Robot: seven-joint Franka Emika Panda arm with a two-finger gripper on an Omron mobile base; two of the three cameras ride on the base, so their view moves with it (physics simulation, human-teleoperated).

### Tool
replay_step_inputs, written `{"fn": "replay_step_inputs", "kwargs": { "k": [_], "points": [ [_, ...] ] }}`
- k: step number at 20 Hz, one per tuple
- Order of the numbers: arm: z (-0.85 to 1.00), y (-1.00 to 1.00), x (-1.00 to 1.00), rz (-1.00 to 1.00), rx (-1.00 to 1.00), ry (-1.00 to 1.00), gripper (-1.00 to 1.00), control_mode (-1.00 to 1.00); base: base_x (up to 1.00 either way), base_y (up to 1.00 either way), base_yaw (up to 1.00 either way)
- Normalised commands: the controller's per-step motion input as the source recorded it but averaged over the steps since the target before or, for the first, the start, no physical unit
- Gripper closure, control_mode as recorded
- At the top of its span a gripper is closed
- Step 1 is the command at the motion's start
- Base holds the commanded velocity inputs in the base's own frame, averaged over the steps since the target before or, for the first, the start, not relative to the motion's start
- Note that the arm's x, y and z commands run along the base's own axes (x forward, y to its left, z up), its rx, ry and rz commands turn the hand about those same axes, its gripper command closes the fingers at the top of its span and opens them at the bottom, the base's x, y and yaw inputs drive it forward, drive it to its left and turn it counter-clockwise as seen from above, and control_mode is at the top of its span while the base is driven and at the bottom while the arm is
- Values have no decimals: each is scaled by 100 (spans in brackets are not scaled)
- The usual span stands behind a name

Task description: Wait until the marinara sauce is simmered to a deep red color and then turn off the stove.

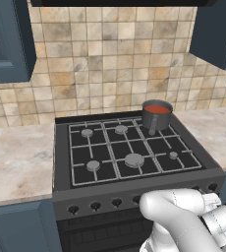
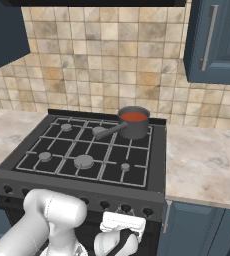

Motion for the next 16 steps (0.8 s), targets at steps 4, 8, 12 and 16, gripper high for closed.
{"fn": "replay_step_inputs", "kwargs": {
  "k": [4, 8, 12, 16],
  "points": [
    [0, 0, 0, 0, 0, 0, 100, -100, 0, 0, 0],
    [0, 0, 0, 0, 0, 0, 100, -100, 0, 0, 0],
    [0, 0, 0, 0, 0, 0, 100, -100, 0, 0, 0],
    [0, 0, 0, 0, 0, 0, 100, -100, 0, 0, 0]
  ]
}}
